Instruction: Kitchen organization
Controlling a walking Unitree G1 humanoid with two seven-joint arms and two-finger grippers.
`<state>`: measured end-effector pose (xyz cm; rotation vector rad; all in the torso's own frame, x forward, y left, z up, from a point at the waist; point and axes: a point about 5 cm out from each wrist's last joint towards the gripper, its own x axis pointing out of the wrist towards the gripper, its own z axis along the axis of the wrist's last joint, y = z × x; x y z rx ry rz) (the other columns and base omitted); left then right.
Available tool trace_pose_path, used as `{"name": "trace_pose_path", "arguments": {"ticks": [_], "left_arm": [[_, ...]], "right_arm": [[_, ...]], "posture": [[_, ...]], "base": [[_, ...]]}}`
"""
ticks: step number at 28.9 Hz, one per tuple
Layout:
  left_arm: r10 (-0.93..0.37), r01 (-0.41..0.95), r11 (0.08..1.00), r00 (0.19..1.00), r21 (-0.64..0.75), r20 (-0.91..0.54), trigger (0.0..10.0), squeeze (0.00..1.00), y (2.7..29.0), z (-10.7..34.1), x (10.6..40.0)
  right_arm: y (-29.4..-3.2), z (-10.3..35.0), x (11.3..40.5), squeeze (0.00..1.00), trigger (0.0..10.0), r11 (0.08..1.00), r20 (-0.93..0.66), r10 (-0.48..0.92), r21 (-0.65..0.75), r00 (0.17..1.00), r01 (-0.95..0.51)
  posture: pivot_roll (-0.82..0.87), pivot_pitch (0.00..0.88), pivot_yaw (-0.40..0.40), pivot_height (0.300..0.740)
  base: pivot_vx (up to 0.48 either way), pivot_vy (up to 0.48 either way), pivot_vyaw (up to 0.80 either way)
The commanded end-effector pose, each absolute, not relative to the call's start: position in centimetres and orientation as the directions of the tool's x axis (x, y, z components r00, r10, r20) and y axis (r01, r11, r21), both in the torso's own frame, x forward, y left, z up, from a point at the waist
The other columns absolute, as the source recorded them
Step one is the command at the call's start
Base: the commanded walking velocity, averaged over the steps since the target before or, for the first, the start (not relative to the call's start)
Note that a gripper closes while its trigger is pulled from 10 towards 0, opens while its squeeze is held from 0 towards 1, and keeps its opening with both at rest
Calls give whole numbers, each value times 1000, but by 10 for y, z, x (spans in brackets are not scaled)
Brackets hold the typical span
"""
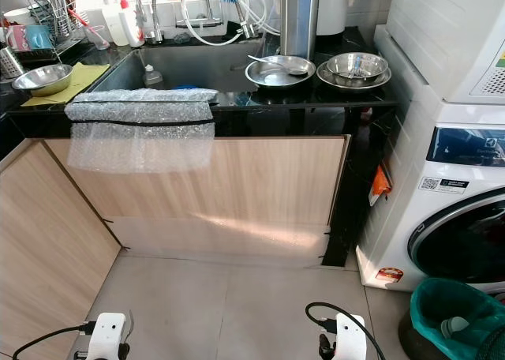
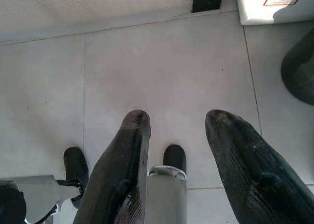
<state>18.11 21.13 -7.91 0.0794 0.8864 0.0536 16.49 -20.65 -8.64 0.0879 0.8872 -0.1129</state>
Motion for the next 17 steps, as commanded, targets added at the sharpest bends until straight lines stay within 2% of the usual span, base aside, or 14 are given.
{"name": "trace_pose_path", "arguments": {"ticks": [1, 17], "left_arm": [[92, -22, 995, 612, 100, -786, 10000, 0, 216, -81, 177], [84, -19, 996, 602, 92, -794, 10000, 0, 214, -82, 176]], "right_arm": [[-201, -86, 168, 0, 10000, 991, -774, -50, 43, 632, 131], [-204, -87, 165, 0, 10000, 991, -781, -53, 35, 622, 129]], "posture": [[-8, 32, 89, 740], [-40, 32, 73, 740]], "base": [[0, 0, 0], [0, 0, 0]]}}
